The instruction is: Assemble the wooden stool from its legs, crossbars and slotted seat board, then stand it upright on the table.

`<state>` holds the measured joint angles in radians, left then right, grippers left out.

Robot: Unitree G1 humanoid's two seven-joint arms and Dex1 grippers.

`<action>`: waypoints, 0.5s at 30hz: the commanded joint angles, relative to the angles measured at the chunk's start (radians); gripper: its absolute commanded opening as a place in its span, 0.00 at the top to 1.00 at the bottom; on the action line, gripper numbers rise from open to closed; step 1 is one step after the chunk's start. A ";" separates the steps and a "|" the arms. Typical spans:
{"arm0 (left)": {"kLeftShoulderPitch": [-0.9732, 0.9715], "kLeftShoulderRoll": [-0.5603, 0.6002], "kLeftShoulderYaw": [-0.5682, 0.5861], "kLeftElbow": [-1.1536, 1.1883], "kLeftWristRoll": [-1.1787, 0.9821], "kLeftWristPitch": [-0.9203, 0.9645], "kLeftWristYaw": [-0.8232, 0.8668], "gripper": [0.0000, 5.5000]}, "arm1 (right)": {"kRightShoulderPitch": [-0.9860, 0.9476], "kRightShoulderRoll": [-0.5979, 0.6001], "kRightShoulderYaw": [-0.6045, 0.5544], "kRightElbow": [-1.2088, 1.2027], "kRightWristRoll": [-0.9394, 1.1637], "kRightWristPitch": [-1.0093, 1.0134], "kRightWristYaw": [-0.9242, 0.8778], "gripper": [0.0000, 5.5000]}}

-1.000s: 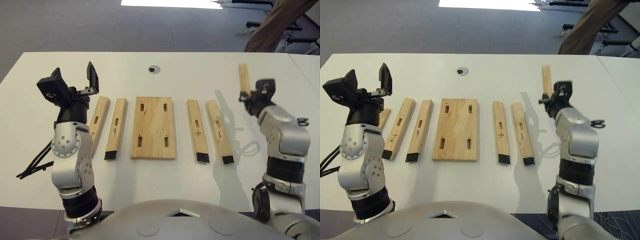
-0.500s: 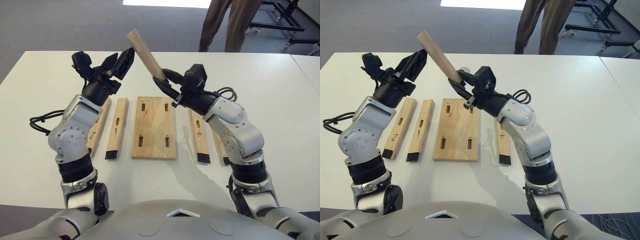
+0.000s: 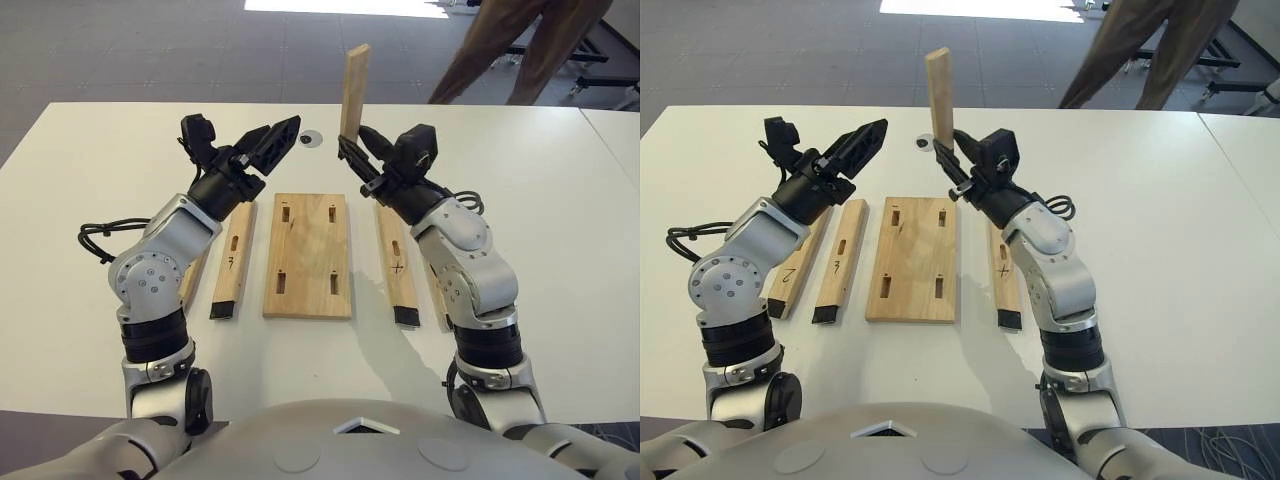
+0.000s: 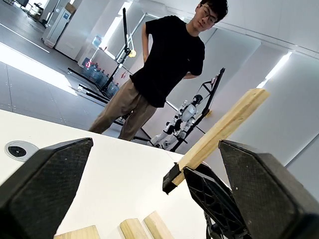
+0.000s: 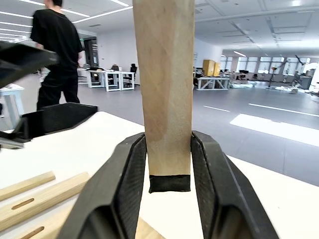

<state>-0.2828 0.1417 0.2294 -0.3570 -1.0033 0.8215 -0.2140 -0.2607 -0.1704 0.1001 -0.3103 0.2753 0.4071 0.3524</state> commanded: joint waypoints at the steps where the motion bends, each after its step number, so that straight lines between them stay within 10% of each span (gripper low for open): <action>1: 0.003 0.015 -0.027 -0.027 -0.001 0.003 0.002 0.15 | -0.012 -0.014 0.058 0.032 -0.055 0.004 0.007 0.77; 15: -0.010 0.030 -0.030 0.014 0.032 -0.042 0.004 0.15 | -0.034 0.026 0.275 0.047 -0.173 -0.055 0.085 0.77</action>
<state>-0.2817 0.1627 0.2019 -0.3471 -0.9886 0.7895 -0.2236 -0.2949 -0.1329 0.3711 -0.2487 0.1128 0.3463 0.4232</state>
